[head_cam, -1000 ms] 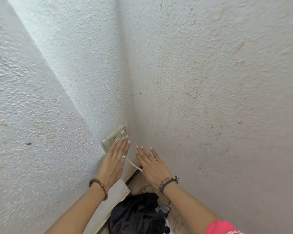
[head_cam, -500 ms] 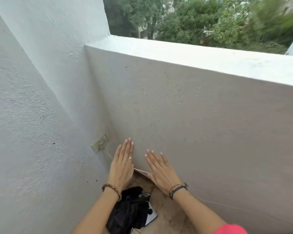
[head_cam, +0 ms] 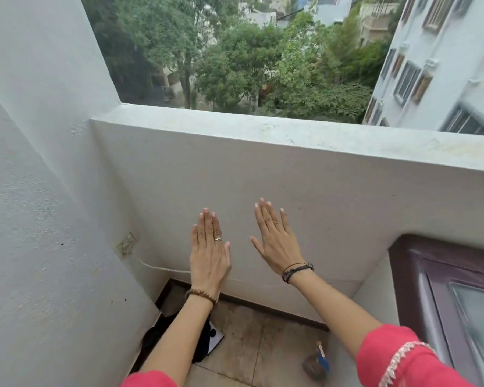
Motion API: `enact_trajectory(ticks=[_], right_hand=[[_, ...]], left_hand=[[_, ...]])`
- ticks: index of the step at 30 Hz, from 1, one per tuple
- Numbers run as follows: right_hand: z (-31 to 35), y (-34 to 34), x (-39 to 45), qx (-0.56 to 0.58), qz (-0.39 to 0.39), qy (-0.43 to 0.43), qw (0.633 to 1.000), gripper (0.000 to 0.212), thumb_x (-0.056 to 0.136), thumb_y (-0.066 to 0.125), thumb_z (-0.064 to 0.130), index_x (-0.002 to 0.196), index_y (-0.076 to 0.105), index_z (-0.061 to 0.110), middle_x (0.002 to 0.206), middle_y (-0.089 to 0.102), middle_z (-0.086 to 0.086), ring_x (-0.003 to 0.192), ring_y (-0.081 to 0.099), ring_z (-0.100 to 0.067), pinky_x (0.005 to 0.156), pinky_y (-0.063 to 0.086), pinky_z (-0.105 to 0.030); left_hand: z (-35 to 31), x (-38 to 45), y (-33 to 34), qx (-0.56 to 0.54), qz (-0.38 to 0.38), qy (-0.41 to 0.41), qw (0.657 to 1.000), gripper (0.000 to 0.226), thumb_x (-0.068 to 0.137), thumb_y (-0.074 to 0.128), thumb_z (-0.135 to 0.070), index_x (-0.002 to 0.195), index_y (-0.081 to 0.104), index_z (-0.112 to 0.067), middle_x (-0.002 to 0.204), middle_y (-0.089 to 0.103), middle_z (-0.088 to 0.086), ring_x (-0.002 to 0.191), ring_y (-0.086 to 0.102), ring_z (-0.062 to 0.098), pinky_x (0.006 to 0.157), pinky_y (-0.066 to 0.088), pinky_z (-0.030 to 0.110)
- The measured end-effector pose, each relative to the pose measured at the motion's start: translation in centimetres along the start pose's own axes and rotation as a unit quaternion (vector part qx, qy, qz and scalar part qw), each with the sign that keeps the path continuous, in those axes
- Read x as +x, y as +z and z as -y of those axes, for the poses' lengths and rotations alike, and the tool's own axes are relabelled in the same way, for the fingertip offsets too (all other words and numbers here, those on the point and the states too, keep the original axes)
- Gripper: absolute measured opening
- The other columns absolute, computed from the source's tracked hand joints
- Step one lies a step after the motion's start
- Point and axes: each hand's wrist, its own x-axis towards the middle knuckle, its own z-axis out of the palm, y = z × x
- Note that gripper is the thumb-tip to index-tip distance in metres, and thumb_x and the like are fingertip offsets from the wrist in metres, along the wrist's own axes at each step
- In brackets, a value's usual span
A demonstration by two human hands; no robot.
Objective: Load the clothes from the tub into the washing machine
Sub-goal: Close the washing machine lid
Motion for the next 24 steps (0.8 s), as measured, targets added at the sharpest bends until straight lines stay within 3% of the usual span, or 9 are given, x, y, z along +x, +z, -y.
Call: enact_trajectory(ticks=[3,6,9,16,18,20,24], right_hand=[[-3.4,-3.7,-1.8,-0.011,-0.006,0.014,1.000,0.074,0.092,0.030,0.044,0.150,0.000,0.010,0.157,-0.013,-0.003,0.145,-0.014,-0.015,0.118,-0.004,-0.038],[-6.4,-6.9,-4.2,-0.025,-0.009,0.031,0.999,0.073,0.093,0.028,0.046,0.150,-0.003,0.011,0.156,-0.018,-0.002,0.145,-0.014,-0.015,0.118,-0.004,-0.038],[-9.7,-9.3,-7.5,-0.041,-0.014,0.052,0.998,0.073,0.094,0.028,0.046,0.150,-0.003,0.012,0.157,-0.015,-0.002,0.146,-0.010,-0.015,0.118,-0.001,-0.039],[-18.6,-15.2,-17.1,-0.048,0.003,0.110,0.993,0.071,0.091,0.033,0.046,0.149,0.013,0.010,0.158,-0.012,0.000,0.146,-0.008,-0.013,0.118,0.001,-0.038],[-21.2,-16.5,-21.4,-0.053,0.011,0.122,0.991,0.072,0.091,0.033,0.047,0.149,0.015,0.010,0.158,-0.010,0.000,0.146,-0.008,-0.013,0.118,0.001,-0.037],[-24.0,-17.8,-26.5,-0.064,0.027,0.130,0.989,0.071,0.091,0.032,0.048,0.149,0.015,0.010,0.159,-0.002,-0.002,0.146,-0.007,-0.013,0.118,0.003,-0.038],[-28.1,-19.9,-34.2,-0.074,0.054,0.147,0.985,0.071,0.091,0.031,0.048,0.148,0.020,0.008,0.155,0.020,-0.007,0.146,-0.007,-0.014,0.117,0.006,-0.039]], left_hand=[[-2.8,-0.1,-3.0,-0.033,-0.006,0.006,0.999,0.070,0.091,0.021,-0.033,0.146,-0.004,0.003,0.154,-0.015,0.019,0.145,-0.010,0.027,0.119,-0.001,0.039],[-6.6,-1.0,-5.6,-0.065,-0.010,0.040,0.997,0.069,0.092,0.023,-0.032,0.146,0.001,0.004,0.155,-0.010,0.020,0.145,-0.007,0.028,0.118,-0.002,0.039],[-11.1,-3.4,-6.6,-0.090,-0.003,0.081,0.993,0.069,0.092,0.027,-0.030,0.146,0.004,0.005,0.155,-0.002,0.022,0.145,0.002,0.030,0.118,0.000,0.039],[-24.0,-10.1,-7.6,-0.143,0.038,0.144,0.978,0.071,0.089,0.032,-0.030,0.147,0.006,0.004,0.156,-0.002,0.021,0.146,-0.005,0.026,0.118,0.000,0.038],[-28.1,-13.0,-8.2,-0.170,0.063,0.147,0.972,0.067,0.095,0.025,-0.034,0.147,0.008,0.004,0.156,0.002,0.022,0.146,0.000,0.028,0.118,0.001,0.039],[-32.6,-16.6,-8.8,-0.181,0.074,0.165,0.967,0.063,0.098,0.016,-0.036,0.146,0.013,0.004,0.155,0.009,0.023,0.144,0.010,0.030,0.117,0.004,0.039],[-38.7,-22.3,-9.3,-0.180,0.089,0.184,0.962,0.070,0.091,0.033,-0.036,0.146,0.015,0.003,0.155,0.013,0.020,0.142,0.018,0.029,0.115,0.009,0.038]])
